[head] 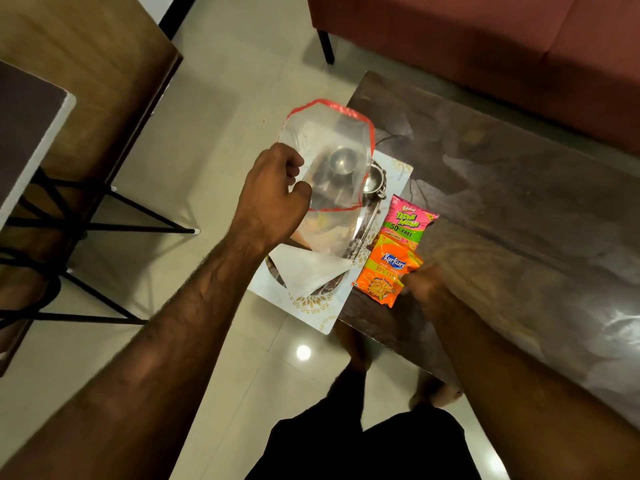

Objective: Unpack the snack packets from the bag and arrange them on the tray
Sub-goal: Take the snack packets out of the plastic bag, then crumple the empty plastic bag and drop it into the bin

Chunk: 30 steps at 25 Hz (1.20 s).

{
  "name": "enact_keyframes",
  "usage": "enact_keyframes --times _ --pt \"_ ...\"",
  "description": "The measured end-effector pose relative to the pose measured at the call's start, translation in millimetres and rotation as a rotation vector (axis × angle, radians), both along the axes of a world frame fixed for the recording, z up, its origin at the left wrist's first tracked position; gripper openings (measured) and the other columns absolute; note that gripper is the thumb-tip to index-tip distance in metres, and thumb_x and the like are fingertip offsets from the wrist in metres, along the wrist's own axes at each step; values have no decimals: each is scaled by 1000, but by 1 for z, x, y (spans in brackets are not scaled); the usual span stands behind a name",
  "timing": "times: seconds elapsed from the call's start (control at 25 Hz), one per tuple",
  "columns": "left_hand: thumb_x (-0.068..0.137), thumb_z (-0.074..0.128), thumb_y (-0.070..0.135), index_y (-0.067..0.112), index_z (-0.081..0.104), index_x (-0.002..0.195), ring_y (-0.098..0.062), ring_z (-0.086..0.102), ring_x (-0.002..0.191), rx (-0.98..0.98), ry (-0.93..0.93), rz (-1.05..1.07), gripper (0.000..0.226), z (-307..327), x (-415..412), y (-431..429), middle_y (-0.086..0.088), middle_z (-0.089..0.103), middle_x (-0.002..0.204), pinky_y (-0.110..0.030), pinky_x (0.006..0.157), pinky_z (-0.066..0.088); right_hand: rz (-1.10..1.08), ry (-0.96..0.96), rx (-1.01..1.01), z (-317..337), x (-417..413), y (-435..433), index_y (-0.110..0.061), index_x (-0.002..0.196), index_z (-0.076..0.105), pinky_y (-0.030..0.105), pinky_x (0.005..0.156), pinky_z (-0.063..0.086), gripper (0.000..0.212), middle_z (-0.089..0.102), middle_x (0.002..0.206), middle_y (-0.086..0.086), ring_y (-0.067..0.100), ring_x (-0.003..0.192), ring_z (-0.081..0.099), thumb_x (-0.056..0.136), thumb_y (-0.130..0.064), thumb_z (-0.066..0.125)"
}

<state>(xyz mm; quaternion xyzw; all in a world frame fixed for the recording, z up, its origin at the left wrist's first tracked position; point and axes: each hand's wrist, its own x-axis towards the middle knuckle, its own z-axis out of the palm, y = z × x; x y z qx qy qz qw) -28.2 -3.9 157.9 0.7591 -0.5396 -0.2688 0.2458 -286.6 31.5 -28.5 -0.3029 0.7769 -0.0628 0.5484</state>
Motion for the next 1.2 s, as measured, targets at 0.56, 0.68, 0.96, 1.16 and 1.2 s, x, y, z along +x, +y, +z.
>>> enact_keyframes --times 0.56,0.68,0.96,1.16,1.2 --pt "77 35 -19 9 58 106 -19 63 74 -39 679 287 46 38 -13 -9 -9 62 83 -26 66 53 391 -591 -505 176 90 -65 -37 159 24 45 115 53 124 53 158 7 24 145 55 66 0 98" --pt "80 39 -19 11 59 106 -22 61 85 -15 720 301 45 43 -19 -6 -8 60 86 -31 74 53 394 -576 -503 197 103 -64 -24 166 32 47 114 54 117 55 158 7 28 143 58 71 10 91" --pt "83 66 8 19 59 115 -20 60 100 -195 468 115 35 60 -22 -2 -6 59 111 -37 90 55 274 -432 -538 225 93 -73 -5 100 71 58 83 66 28 75 101 22 32 94 75 81 16 72" --pt "78 75 58 62 32 140 -5 58 123 329 710 -189 76 68 -15 6 21 53 140 -35 89 53 124 -504 -574 236 78 -83 -9 77 70 45 74 60 23 71 79 12 28 78 67 85 12 67" --pt "81 78 44 61 36 138 -4 65 116 303 786 -235 73 65 -22 8 22 62 133 -31 79 58 119 -512 -598 237 78 -82 -3 84 73 41 75 60 13 73 81 16 27 79 68 85 9 71"
